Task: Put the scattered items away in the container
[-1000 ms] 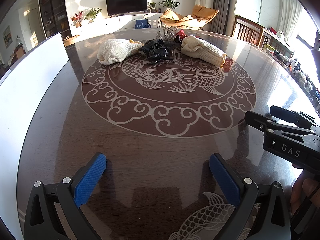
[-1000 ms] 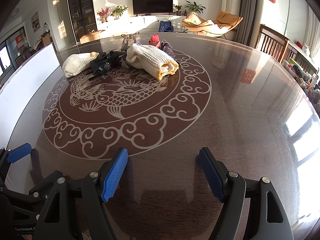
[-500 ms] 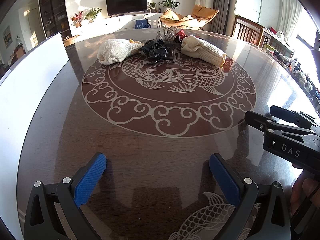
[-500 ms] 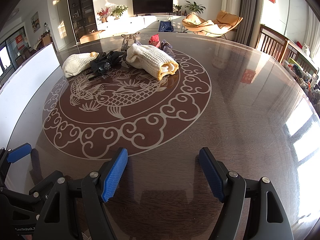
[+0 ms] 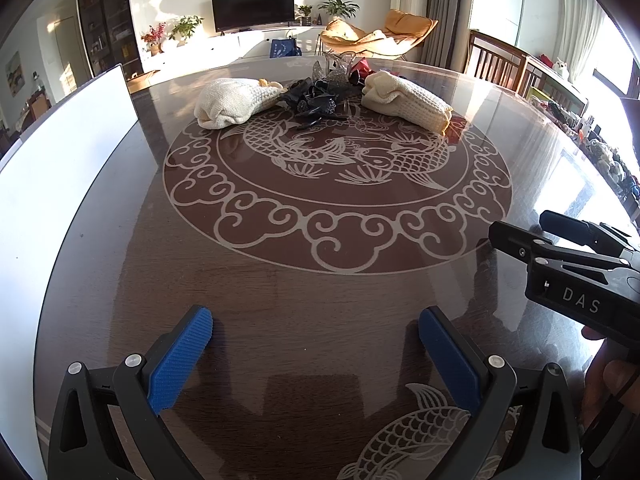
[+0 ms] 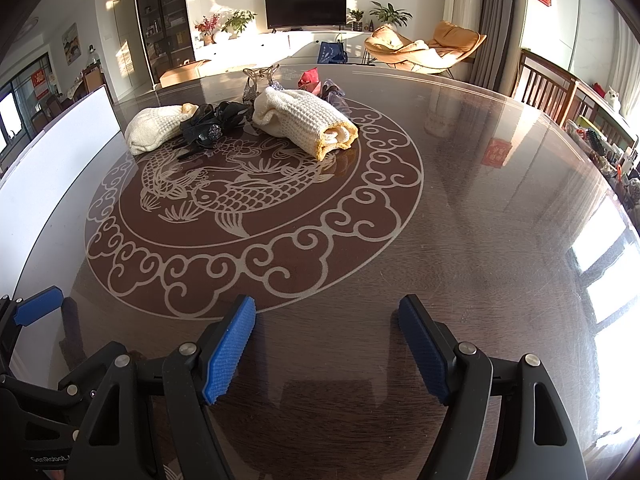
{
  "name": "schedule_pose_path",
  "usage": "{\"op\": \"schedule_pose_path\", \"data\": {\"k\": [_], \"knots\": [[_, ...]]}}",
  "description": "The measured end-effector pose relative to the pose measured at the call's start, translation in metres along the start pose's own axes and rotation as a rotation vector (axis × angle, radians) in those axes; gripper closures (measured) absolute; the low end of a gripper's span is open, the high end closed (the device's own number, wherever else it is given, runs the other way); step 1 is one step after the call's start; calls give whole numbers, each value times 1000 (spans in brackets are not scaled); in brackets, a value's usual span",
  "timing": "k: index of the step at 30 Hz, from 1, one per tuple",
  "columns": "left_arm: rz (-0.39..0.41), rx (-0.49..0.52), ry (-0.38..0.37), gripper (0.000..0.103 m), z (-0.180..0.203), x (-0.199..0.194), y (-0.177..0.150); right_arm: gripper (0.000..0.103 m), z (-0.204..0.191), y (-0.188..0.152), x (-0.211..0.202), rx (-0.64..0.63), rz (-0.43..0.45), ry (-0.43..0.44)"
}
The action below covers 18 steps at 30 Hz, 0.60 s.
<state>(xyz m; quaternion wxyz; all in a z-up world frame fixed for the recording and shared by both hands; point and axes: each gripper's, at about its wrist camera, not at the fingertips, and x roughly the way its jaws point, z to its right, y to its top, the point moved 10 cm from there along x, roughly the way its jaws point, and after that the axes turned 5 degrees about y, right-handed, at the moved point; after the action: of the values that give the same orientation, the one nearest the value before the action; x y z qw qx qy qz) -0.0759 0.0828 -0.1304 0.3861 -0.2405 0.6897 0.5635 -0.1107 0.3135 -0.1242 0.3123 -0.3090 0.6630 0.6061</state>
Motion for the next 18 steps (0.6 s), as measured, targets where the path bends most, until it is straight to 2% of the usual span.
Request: {"op": "schedule_pose_path", "data": {"k": [18], "knots": [[4,-6,-9,0,-1,-1,0,28,0,0,0,-1,0,-1]]}}
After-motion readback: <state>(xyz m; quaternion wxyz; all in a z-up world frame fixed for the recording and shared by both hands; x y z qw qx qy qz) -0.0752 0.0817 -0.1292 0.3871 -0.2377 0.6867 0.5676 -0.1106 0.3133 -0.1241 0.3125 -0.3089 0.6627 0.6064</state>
